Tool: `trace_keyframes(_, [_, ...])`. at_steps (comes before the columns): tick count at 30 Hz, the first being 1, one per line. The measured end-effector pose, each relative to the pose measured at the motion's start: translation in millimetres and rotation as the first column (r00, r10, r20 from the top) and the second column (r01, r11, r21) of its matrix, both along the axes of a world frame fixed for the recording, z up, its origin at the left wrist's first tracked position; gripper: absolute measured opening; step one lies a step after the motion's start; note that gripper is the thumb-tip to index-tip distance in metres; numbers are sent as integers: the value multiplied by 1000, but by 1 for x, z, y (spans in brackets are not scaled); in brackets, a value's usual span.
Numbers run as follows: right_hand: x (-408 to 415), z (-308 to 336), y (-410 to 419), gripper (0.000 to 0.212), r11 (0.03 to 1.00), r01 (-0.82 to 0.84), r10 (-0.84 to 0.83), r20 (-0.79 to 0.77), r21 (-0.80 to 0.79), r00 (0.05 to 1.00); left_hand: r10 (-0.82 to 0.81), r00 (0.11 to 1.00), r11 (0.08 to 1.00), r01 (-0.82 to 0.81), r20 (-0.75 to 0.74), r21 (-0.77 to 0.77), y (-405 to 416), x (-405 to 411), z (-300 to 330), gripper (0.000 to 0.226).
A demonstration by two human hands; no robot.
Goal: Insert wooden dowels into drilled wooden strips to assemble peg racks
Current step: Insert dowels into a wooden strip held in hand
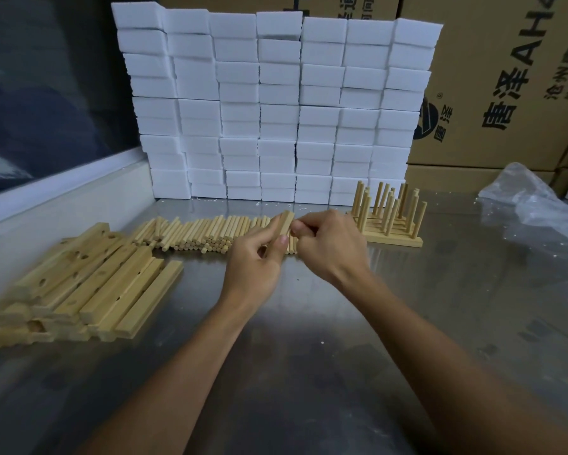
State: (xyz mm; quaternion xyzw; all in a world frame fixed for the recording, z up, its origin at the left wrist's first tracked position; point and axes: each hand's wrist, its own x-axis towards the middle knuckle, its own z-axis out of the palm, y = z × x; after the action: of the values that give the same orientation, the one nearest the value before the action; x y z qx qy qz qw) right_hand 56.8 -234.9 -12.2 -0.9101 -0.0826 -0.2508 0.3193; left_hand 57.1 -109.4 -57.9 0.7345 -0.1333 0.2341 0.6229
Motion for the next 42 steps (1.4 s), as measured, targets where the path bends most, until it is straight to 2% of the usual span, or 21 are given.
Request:
trace_keyframes(5, [3, 18, -11, 27, 930, -117, 215, -258, 348, 942, 30, 993, 996, -39, 111, 84, 3, -3, 1, 36])
trace_keyframes(8, [3, 17, -11, 28, 960, -119, 181, -233, 255, 956, 16, 998, 999, -19, 56, 46, 1, 0, 0, 37])
trace_keyframes(11, [7, 12, -10, 30, 993, -91, 97, -71, 75, 993, -29, 1000, 999, 29, 5, 17, 1, -2, 2, 38])
trace_keyframes(13, [8, 13, -13, 28, 996, -84, 84, 22, 15, 996, -98, 994, 995, 99, -47, 8, 3, -5, 4, 43])
trace_keyframes(16, [9, 15, -18, 22, 989, -135, 131, 61, 54, 989, -180, 973, 981, 168, -142, -93, 4, -8, 4, 45])
trace_keyframes(19, [12, 15, -20, 18, 983, -158, 149, 96, 94, 984, -213, 955, 954, 157, -207, -257, 6, -9, 5, 43])
trace_keyframes(21, [15, 13, -23, 16, 976, -150, 135, 105, 157, 985, -203, 947, 931, 108, -248, -348, 9, -7, 4, 42])
trace_keyframes(25, [21, 8, -31, 26, 920, -148, 123, 91, 363, 988, -136, 941, 886, -24, -310, -462, 18, -2, 1, 39])
trace_keyframes(29, [30, -12, -37, 19, 931, -57, 60, 1, 361, 998, -102, 936, 855, -91, -338, -511, 22, 4, -6, 35])
trace_keyframes(31, [36, -26, -39, 12, 957, 1, 23, -79, 288, 997, -81, 930, 831, -135, -357, -540, 23, 7, -10, 36])
trace_keyframes(33, [39, -39, -39, 24, 986, 38, -10, -170, 165, 985, -66, 930, 807, -163, -361, -568, 24, 9, -12, 37])
trace_keyframes(36, [42, -53, -33, 42, 998, -42, 24, -296, -56, 955, -61, 934, 793, -168, -351, -585, 25, 11, -13, 36])
trace_keyframes(38, [44, -60, -29, 41, 971, -80, 8, -302, -227, 953, -63, 934, 797, -165, -351, -581, 24, 11, -13, 33])
trace_keyframes(42, [46, -66, -24, 44, 929, -52, -52, -269, -367, 962, -67, 933, 803, -160, -353, -575, 23, 11, -13, 26])
